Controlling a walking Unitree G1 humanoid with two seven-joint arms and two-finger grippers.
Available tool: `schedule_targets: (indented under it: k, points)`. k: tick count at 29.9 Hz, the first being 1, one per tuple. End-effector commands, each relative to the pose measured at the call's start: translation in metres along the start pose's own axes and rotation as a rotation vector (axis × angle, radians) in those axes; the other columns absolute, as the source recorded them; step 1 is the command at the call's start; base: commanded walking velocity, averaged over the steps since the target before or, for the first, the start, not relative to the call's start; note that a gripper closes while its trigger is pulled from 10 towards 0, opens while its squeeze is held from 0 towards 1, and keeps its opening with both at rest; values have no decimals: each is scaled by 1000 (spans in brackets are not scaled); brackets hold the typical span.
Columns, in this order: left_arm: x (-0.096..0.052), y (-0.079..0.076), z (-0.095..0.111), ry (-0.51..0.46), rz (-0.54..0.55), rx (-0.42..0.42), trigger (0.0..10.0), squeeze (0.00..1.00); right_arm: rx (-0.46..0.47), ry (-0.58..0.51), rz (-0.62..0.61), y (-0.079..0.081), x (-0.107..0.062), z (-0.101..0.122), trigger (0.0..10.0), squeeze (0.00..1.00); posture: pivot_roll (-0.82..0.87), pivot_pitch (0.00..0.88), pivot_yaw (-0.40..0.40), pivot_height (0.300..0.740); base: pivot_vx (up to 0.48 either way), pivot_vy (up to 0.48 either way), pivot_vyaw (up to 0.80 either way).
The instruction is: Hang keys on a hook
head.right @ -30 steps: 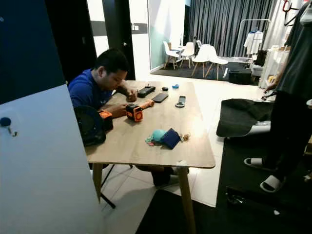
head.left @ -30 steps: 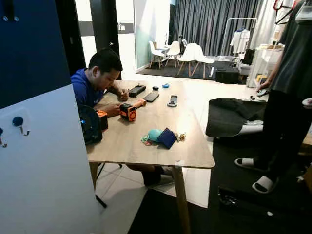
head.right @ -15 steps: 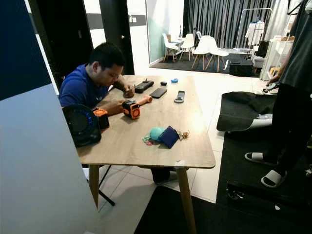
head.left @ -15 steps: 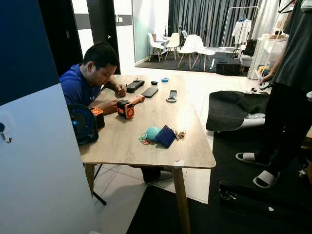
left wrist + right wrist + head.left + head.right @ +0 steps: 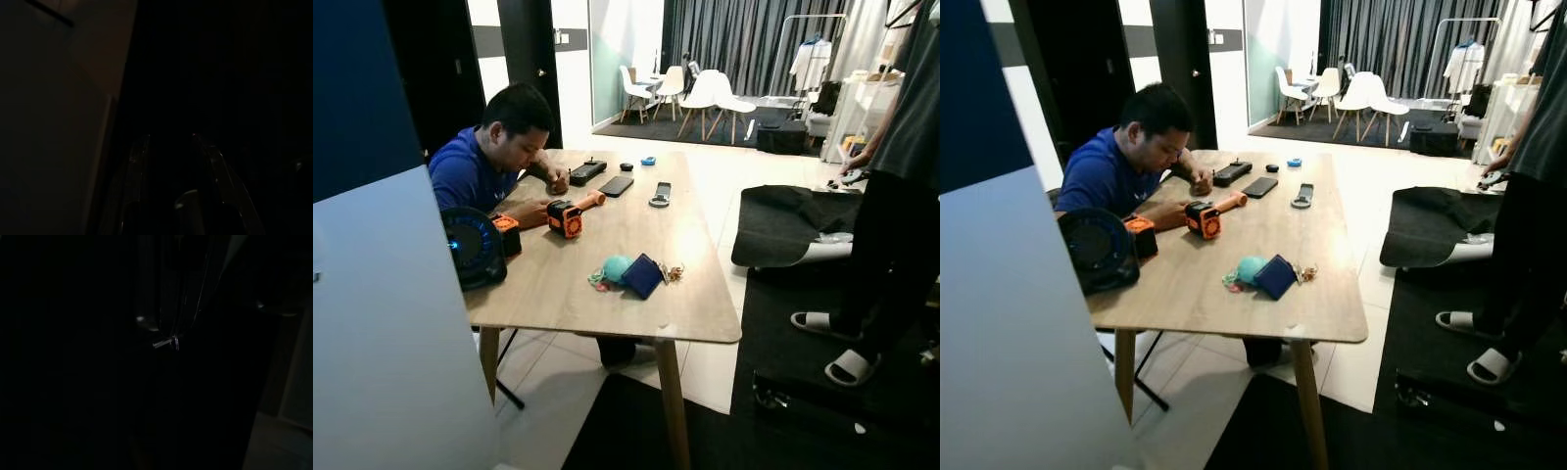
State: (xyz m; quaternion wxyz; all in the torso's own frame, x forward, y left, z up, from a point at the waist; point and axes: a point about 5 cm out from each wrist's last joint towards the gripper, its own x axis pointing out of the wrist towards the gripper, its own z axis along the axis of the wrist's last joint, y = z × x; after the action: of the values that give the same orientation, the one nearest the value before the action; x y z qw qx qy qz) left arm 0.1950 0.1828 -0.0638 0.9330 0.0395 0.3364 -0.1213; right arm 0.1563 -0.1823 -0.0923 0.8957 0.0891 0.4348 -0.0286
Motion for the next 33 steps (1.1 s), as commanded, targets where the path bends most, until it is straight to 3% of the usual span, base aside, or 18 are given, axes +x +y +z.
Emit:
schedule_targets:
  k: [1,29,33]
  points:
    - [-1,-1,-2,6,-8,9,10000,0,-1,12,0,1,-1,-4,10000,0,73,14,25,740,0,-360,0]
    - [-1,2,-2,20,-5,28,10000,0,-7,10,-5,0,-1,-3,10000,0,70,0,27,740,0,-319,0]
    - [0,5,-1,30,19,22,10000,0,-6,12,-6,0,-1,-4,10000,0,71,0,27,740,0,0,0]
